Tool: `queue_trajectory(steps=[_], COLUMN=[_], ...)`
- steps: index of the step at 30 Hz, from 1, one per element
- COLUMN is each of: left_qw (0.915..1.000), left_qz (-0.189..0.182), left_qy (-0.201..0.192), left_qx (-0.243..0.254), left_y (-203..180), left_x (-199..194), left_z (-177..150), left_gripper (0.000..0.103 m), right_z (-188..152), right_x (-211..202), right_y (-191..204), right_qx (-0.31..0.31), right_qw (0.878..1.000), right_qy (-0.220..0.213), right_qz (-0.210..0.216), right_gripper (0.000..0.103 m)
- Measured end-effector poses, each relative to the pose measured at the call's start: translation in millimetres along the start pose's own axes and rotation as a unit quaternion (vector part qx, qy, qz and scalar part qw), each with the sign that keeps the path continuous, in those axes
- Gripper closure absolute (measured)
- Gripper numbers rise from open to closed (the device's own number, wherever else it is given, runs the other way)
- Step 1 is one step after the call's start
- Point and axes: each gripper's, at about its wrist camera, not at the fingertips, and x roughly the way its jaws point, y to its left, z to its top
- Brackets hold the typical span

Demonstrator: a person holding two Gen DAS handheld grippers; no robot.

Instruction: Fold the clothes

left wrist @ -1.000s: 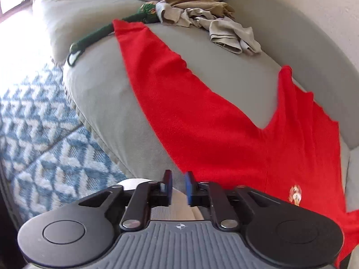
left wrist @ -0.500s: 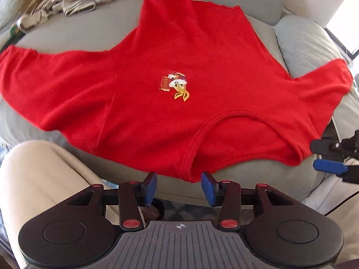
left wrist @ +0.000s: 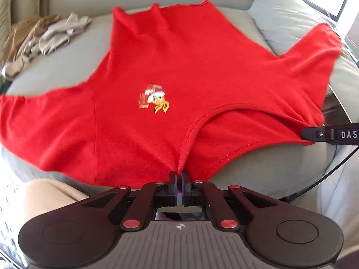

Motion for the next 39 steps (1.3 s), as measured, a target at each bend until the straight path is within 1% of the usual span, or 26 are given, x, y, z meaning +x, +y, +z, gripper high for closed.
queue_trajectory(steps=[2,3,4,5,6,7,8,11,14,16,18,19,21,23,25,27,29,31,32,33,34,36,37,39], left_qw=[0.9999,0.9998,0.9997,0.9996,0.9995,0.9991,0.9983,0.9950,0.9886,0.9831,0.9778,0.9754,0.9721,0.9688,0.9642,0.9607,0.9574,0.9578,0.9592,0.9617,0.9641,0.9684,0.9691,0.9642], left_qz=[0.001,0.000,-0.005,-0.012,-0.020,-0.032,-0.044,-0.057,-0.054,-0.047,-0.044,-0.041,-0.025,-0.007,0.000,0.002,0.005,-0.006,-0.012,-0.017,-0.018,-0.008,-0.010,-0.027], left_qy=[0.010,0.018,0.023,0.023,0.018,0.011,-0.001,-0.039,-0.081,-0.108,-0.130,-0.138,-0.142,-0.142,-0.141,-0.137,-0.127,-0.124,-0.124,-0.125,-0.127,-0.133,-0.136,-0.149], left_qx=[0.007,0.001,-0.005,-0.011,-0.018,-0.026,-0.037,-0.072,-0.116,-0.140,-0.158,-0.167,-0.185,-0.203,-0.225,-0.241,-0.259,-0.260,-0.254,-0.243,-0.233,-0.211,-0.205,-0.218], left_y=[1,4,7,10,14,20,26,45,72,89,102,107,114,119,121,124,129,134,136,138,139,143,146,159], left_x=[5,10,13,11,5,-3,-12,-39,-65,-80,-87,-89,-84,-71,-49,-23,6,41,57,73,88,113,124,142], left_z=[1,1,1,1,1,3,4,14,31,49,70,82,105,130,152,176,199,219,229,238,247,263,268,269], left_gripper=[0.101,0.100,0.099,0.094,0.083,0.070,0.068,0.067,0.066,0.066,0.064,0.061,0.057,0.053,0.050,0.049,0.050,0.051,0.051,0.053,0.059,0.065,0.065,0.065], right_z=[-2,-3,-3,-1,1,4,9,26,53,73,96,109,138,167,198,232,266,298,314,330,345,371,382,402], right_x=[0,4,5,5,1,-6,-16,-58,-102,-125,-141,-146,-145,-135,-116,-84,-42,3,26,48,69,107,125,159], right_y=[-1,-1,0,0,1,1,0,-1,1,3,7,10,17,23,25,25,21,14,11,7,2,-6,-10,-14], right_qx=[-0.001,0.001,0.003,0.004,0.007,0.014,0.021,0.025,0.020,0.016,0.007,0.001,-0.009,-0.010,-0.004,0.006,0.020,0.032,0.037,0.043,0.051,0.068,0.073,0.077], right_qw=[1.000,1.000,0.999,0.999,0.999,0.999,0.998,0.996,0.992,0.988,0.984,0.983,0.981,0.982,0.984,0.986,0.988,0.991,0.992,0.993,0.994,0.993,0.993,0.993], right_qy=[0.018,0.030,0.038,0.041,0.043,0.042,0.036,-0.013,-0.069,-0.100,-0.123,-0.132,-0.139,-0.136,-0.126,-0.109,-0.095,-0.087,-0.084,-0.080,-0.077,-0.076,-0.074,-0.066], right_qz=[0.000,0.003,0.007,0.012,0.017,0.026,0.039,0.084,0.105,0.118,0.127,0.131,0.133,0.132,0.126,0.123,0.116,0.095,0.084,0.071,0.062,0.058,0.060,0.055], right_gripper=[0.097,0.095,0.088,0.084,0.078,0.060,0.048,0.045,0.043,0.042,0.039,0.038,0.037,0.037,0.037,0.037,0.037,0.038,0.042,0.043,0.046,0.049,0.051,0.051])
